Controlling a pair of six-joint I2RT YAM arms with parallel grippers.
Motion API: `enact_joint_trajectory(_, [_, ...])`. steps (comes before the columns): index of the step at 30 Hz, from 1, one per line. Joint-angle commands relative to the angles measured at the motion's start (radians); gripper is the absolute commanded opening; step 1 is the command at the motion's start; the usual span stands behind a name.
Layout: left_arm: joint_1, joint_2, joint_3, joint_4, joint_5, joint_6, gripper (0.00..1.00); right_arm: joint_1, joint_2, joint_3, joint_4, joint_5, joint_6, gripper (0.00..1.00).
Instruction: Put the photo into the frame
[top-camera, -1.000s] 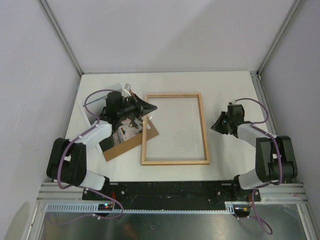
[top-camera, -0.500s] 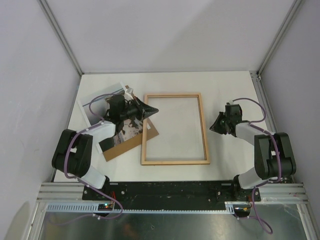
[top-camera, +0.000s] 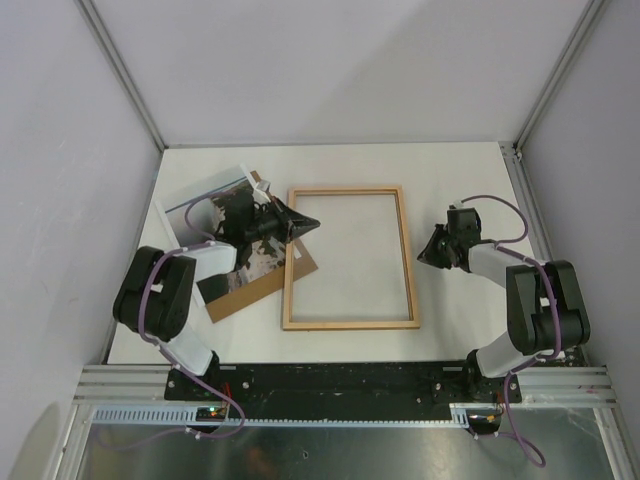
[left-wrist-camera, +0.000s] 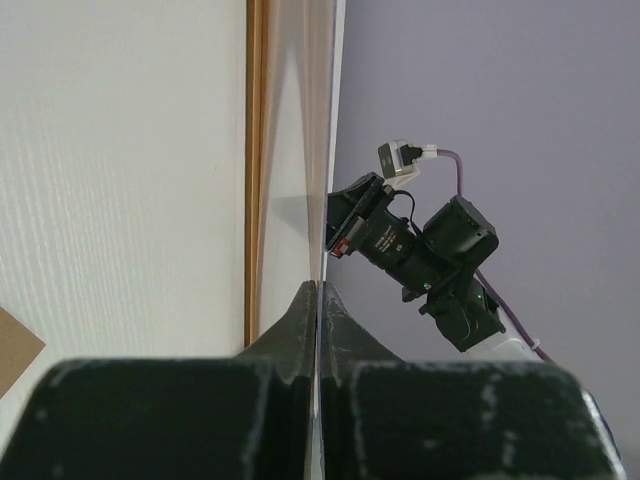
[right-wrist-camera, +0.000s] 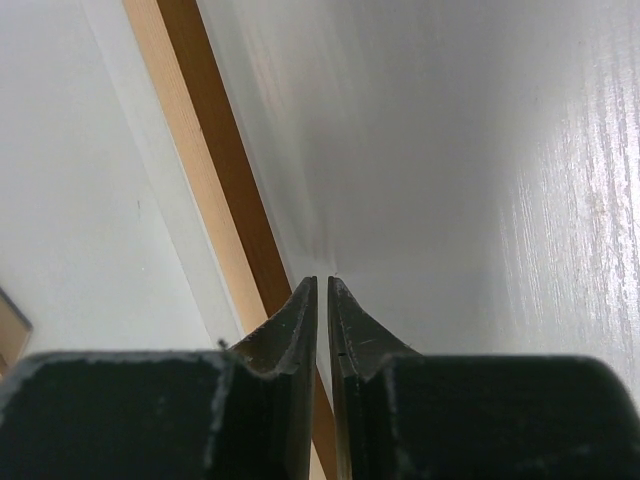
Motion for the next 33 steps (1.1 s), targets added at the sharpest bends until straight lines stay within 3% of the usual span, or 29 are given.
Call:
enact_joint_trajectory(1, [-0.005,0.014,0.008,0.082,0.034,-0.029,0.00,0.007,0.011,0.044,0.017,0.022,-0.020,0.13])
enact_joint_trajectory(18, [-0.007,0.082,0.045,0.109,0.036,-0.040,0.00,0.019,0.027,0.056,0.011,0.021,-0.025,0.12])
enact_joint_trajectory(33, [-0.009,0.033,0.026,0.110,0.033,-0.030,0.00,0.020,0.034,0.060,0.008,0.021,-0.029,0.12])
